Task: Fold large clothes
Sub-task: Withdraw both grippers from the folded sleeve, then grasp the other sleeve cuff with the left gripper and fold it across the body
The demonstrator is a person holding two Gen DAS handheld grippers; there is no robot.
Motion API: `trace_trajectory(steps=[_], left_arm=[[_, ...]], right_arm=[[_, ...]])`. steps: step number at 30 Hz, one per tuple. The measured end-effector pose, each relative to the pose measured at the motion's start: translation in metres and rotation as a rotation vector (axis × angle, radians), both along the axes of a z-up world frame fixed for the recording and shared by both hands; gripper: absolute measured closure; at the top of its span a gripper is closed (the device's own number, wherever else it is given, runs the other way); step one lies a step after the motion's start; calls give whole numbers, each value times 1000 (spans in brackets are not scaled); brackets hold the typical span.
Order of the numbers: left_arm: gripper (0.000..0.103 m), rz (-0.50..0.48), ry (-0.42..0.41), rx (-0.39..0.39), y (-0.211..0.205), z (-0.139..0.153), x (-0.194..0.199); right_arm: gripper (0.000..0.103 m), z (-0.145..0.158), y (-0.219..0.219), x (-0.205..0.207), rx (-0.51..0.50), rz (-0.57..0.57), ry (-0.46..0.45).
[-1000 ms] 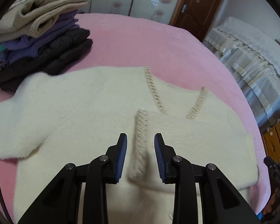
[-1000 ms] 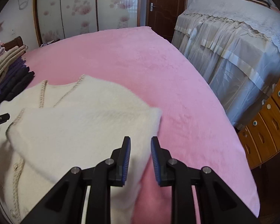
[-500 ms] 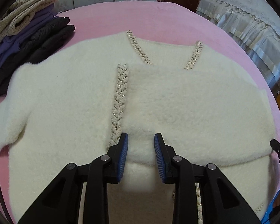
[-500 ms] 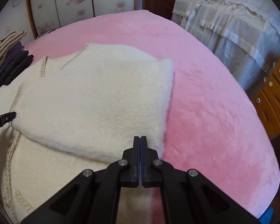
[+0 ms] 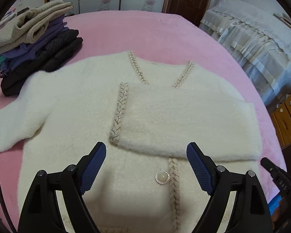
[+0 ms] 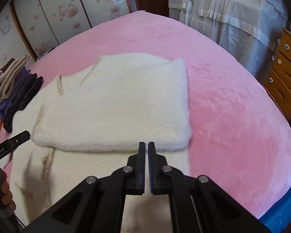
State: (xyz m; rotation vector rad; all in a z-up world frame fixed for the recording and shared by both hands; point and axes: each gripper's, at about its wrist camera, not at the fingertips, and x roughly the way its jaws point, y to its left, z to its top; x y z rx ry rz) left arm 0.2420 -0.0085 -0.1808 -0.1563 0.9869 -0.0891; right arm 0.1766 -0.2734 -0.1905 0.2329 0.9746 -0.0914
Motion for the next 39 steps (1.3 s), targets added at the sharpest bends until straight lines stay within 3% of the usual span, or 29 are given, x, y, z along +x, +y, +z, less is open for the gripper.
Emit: trace_trajectory(steps=[7,15,18,19,21,25,30,39], left_arm=[[14,32,-38,-33,18,45,-43],[14,40,-210,-63,54,92,-102],[14,64,-211,-81,75,101,-117],[14,68,-198,-91,85,104,-121],[14,83,-186,-98,104,106,-129],[14,165,-219,-47,145,110,-148],[14,230,-257,-73,197,112,-166],[14,415,-209,-152,310,81,-168]], right_arm=[[100,37,41,-25,5,25,-38],[98,68,94,-44,8,109,-32],[90,78,118,-51,29,170,-34],[80,80,125,-53,45,188,-32],[70,86,141,-56,88,227,-39],[70,98,173,-63,130,278,-91],[70,111,222,-63,58,346,-137],[70,124,316,-50,-67,449,-260]])
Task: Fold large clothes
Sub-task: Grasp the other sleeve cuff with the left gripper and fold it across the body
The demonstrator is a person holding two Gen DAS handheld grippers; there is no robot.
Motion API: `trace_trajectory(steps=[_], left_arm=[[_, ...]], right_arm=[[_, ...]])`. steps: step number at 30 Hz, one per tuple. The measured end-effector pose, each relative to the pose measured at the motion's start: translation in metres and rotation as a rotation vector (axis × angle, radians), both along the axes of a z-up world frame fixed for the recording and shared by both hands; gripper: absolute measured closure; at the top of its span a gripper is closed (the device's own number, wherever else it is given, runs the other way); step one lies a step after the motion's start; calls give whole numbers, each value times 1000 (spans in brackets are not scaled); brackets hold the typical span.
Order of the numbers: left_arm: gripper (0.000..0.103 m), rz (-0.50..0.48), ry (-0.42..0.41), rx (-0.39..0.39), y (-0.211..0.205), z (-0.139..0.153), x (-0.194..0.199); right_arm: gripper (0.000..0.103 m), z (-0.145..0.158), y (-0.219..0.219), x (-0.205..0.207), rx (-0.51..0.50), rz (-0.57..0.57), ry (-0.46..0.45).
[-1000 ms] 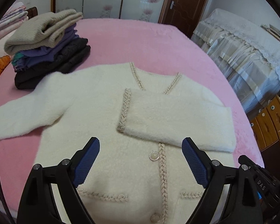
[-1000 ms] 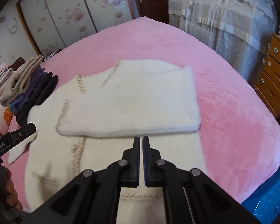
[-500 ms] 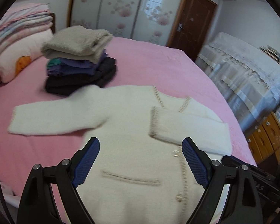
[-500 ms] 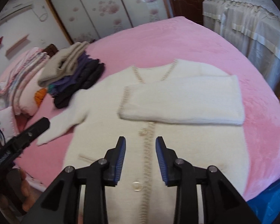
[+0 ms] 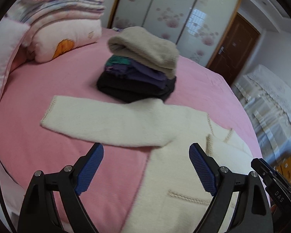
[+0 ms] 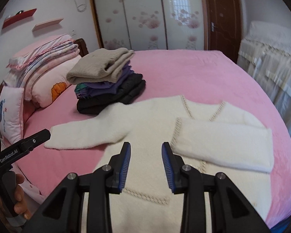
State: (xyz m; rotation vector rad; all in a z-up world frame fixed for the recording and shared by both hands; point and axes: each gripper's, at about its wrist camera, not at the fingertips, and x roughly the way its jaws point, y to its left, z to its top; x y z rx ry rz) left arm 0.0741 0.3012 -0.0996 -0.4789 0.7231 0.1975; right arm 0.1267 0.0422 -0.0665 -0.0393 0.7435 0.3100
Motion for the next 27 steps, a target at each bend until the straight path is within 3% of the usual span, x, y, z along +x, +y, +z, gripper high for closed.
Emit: trace_trajectory(steps=[7,12,15,22,27], left_arm=[[14,172,13,-153,80,-55,11],[14,294,12,-346,130,-107,14],[15,346,6,-433,152,-133,14],[15,425,5,-556,183,-180,29],[43,496,-14,-631,195,-205,45]], right_arm=[[70,-15,51,30,-34,27,11],[70,-27,81,46,-68,51,-1],[70,-37,102,55,-91,84,-11],[70,-63,141,74,-119,155,39],[70,-74,149,73,-114,184,60]])
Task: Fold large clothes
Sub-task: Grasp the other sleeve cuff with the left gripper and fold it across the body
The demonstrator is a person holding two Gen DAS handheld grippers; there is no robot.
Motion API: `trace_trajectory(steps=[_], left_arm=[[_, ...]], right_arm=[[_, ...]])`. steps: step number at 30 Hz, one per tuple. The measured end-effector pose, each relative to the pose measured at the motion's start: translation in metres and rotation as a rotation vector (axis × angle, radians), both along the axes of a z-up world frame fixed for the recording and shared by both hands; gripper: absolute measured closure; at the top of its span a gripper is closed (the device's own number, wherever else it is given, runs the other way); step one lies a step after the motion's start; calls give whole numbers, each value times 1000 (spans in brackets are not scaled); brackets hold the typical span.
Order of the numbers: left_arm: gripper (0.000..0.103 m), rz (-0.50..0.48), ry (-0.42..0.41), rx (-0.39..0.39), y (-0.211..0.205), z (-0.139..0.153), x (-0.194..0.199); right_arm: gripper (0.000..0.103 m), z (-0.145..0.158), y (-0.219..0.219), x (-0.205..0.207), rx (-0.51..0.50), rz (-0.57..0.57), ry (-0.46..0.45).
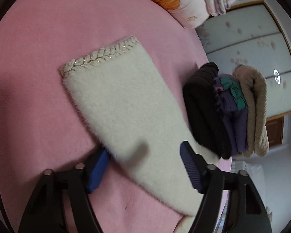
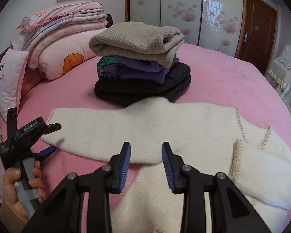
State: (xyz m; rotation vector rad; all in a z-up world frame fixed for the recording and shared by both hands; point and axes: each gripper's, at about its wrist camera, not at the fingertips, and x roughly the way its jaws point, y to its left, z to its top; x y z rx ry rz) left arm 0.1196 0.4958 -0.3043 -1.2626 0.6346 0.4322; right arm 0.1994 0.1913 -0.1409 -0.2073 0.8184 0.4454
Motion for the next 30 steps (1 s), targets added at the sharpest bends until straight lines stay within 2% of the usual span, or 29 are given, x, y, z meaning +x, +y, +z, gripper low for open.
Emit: trace_trajectory(steps=[1,2,3,4,7,9,12,15,19,23,27,30], left_arm=[[47,22,6,-13,1,-3,3],[59,44,11,-20,1,-6,4],[81,62,19,-21,2,-9,6],[92,71,36,-24,2,-12,9],[97,99,39,-20,-2,-10,11],[97,109,5,28,-9,6,9],[97,91,-63,109,-31,43,8],[97,32,-136,191,-62,85,14],[97,-104,-246,330,-126,144,36],[97,-337,-302,477,-209,183,66],[96,-596,-289,597,-301,186,100],[96,-786,-223,623,-367,161,123]], right_arm=[[70,-2,-1,-1,3,3,10],[70,-5,-2,-1,4,4,17],[70,-7,-4,-3,1,3,22],[70,-8,-6,-3,-2,-1,24],[70,-15,-22,-6,-6,-22,45],[70,-17,-35,-8,-7,-40,54],[70,-21,-60,-10,-9,-80,67],[70,-22,-88,-11,10,-127,86],[70,-15,-131,-13,52,-207,79],[70,-6,-177,-12,106,-295,66],[70,1,-226,-13,138,-392,40],[70,0,-261,-15,141,-464,30]])
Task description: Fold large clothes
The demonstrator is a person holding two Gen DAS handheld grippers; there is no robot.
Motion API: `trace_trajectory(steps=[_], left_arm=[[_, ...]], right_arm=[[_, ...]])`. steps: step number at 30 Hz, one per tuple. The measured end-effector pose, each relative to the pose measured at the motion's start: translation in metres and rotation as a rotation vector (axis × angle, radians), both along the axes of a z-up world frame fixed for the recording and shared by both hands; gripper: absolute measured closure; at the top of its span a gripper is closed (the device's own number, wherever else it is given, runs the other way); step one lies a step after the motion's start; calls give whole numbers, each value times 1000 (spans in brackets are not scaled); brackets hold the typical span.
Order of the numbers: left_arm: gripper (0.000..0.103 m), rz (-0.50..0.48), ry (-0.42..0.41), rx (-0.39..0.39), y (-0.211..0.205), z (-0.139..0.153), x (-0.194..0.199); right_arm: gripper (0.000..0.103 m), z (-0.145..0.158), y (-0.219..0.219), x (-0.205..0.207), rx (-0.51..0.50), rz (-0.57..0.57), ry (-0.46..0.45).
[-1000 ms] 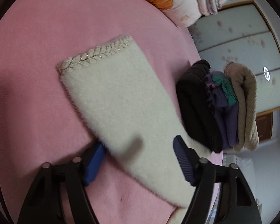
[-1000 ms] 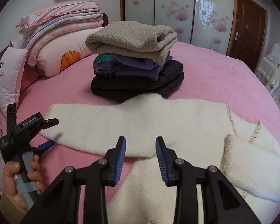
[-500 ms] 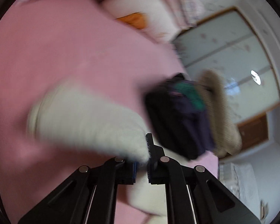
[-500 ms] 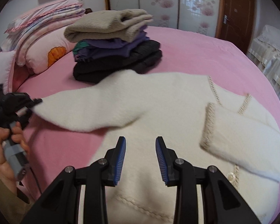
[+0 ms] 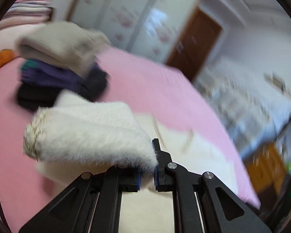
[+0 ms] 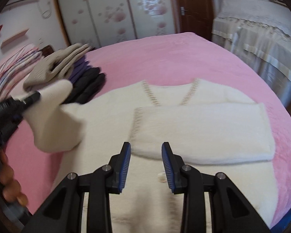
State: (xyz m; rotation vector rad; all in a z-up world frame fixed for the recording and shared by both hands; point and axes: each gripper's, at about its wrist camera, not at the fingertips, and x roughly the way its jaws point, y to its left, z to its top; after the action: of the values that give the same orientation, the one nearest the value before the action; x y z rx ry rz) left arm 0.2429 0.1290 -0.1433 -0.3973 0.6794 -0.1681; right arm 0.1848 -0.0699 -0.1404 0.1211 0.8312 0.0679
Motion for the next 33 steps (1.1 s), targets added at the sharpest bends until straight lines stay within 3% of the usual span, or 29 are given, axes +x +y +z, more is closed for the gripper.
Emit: trace_trajectory(steps=[2,5,6,9,16,19,22,28,33], left_arm=[[94,-90,81,41,-35,-20,12],[74,-177,174,86,-75,-49,2],[62,-184,187,93,-83,-56,-1],[47,-195,176,85,-91,-60,-13],[43,-150,140,-14,-52,-41,-46],[39,-58,115,-60,-9,-35,-64],[33,67,111,-54,31,-35,-79],[32,200,169,-68,87,-54,-94],[32,212,231,-76,95,-73,-94]], right_arm=[[70,-4,-23,-1,5,-44,9],[70,-12,-52,-5,20,-99,32],[70,-15,-60,-6,25,-114,41],[70,-21,-73,-7,36,-135,56],[70,-26,-64,-7,84,-66,72],[70,-23,-49,-7,114,0,70],[70,-18,-31,-7,133,74,59],[69,-6,17,-1,126,230,39],[68,-6,68,-3,31,360,37]])
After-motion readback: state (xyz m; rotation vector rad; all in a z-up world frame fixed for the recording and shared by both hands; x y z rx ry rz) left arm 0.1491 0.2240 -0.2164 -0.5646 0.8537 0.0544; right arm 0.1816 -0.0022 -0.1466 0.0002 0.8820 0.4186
